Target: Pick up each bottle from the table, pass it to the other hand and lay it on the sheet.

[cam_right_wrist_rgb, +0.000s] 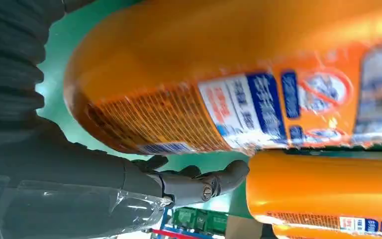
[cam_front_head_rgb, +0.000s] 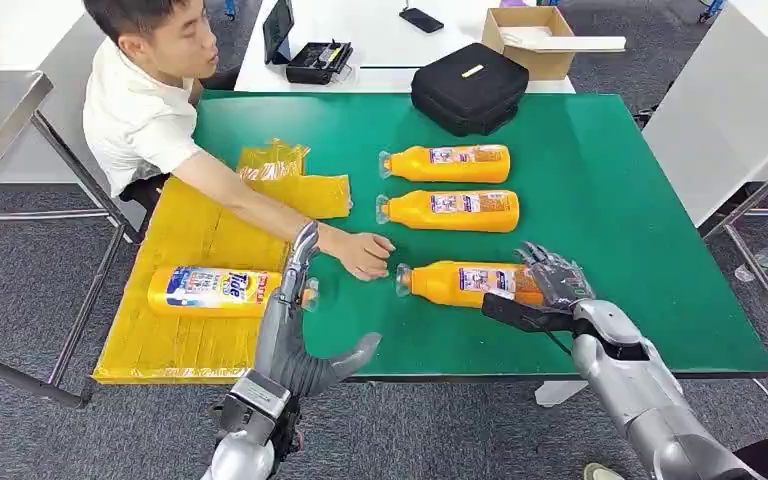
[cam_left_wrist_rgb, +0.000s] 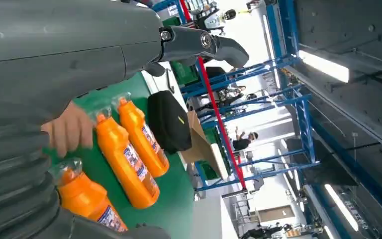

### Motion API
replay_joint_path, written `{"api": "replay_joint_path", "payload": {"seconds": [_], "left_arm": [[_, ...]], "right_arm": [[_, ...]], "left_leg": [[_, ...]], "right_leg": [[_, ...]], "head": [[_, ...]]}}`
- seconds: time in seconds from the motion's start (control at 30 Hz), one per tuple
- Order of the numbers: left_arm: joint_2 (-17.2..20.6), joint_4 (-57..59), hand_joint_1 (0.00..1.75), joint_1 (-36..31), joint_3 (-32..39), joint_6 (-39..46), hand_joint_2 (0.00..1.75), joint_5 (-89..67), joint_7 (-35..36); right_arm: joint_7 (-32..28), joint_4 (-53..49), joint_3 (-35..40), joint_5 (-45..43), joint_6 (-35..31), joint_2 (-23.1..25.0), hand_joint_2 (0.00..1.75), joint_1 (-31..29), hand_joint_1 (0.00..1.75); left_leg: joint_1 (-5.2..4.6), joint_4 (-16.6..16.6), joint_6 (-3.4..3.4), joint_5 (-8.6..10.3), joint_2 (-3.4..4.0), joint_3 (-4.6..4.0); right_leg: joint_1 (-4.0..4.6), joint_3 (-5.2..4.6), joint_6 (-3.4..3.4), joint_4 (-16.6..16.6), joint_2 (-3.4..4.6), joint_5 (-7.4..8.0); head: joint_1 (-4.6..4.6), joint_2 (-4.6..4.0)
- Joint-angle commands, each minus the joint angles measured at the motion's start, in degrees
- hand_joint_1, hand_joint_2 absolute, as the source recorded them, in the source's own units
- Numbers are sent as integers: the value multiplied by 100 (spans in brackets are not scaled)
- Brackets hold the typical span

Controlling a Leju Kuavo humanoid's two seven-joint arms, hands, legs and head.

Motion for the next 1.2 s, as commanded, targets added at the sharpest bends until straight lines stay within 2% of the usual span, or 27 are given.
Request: {"api": "replay_joint_path", "payload": {"seconds": [0.03,0.2,0.23,0.27,0.3,0.37,0.53,0.7,0.8,0.97,1.03,1.07,1.2], "left_arm": [[-12,318,0,-224,-126,-21,175,25,37],[-45,499,0,-308,-176,-109,175,98,23],[-47,524,0,-325,-200,-137,175,129,-3],[-53,552,0,-339,-219,-162,175,152,-24],[-62,583,0,-353,-231,-168,175,169,-37],[-71,597,0,-367,-234,-146,175,185,-83],[-89,604,0,-410,-264,-137,175,188,-139],[-87,603,0,-408,-264,-136,175,188,-140],[-78,578,0,-389,-269,-115,175,177,-158],[-85,555,0,-349,-240,-42,175,199,-228],[-106,562,0,-338,-201,53,175,259,-289],[-113,553,0,-329,-184,77,175,280,-311],[-253,394,0,-223,117,552,175,740,-694]], "right_arm": [[15,425,477,-165,181,-85,175,-357,0],[-31,560,770,-650,612,-427,175,-321,0],[-104,577,759,-835,615,-481,175,-260,0],[-242,552,720,-980,561,-530,175,-170,161],[-329,509,681,-1080,430,-537,175,-66,175],[-470,330,555,-1195,41,-388,175,170,175],[-976,-23,159,-1621,-390,81,175,651,175],[-972,-35,164,-1610,-407,106,175,652,175],[-1139,-96,-168,-1615,-559,336,175,745,175],[-1201,-113,-401,-1707,-559,478,175,869,175],[-1286,-122,-588,-1769,-614,619,175,884,175],[-1299,-144,-614,-1779,-651,656,175,890,175],[-1395,-468,-906,-1921,-918,1059,175,938,175]], "left_leg": [[10,4,-12,1,9,-3],[6,1,-7,2,-1,0],[22,5,-18,5,3,-3],[9,0,-9,3,-11,3],[15,-2,-12,7,-18,2],[11,-3,-11,4,-17,7],[19,-4,-17,0,3,9],[16,-1,-11,0,6,5],[28,-2,-18,6,10,4],[11,-2,-6,0,4,9],[27,-5,-17,3,6,10],[13,-4,-7,0,6,11],[20,-3,-15,-1,18,9]], "right_leg": [[11,-2,-19,-2,5,6],[6,3,-12,-3,-3,3],[24,7,-29,-11,-3,11],[9,11,-14,-7,-14,2],[16,15,-21,-16,-22,7],[12,16,-17,-13,-21,3],[21,13,-26,-16,-2,7],[19,5,-17,-7,2,5],[31,6,-28,-14,3,14],[14,8,-10,-5,1,2],[30,14,-27,-17,0,9],[15,10,-11,-6,3,3],[23,6,-22,-8,13,7]], "head": [[2,0],[0,0],[0,0],[2,0],[0,0],[2,0],[0,0],[0,0],[2,0],[0,0],[2,0],[0,0],[2,0]]}}
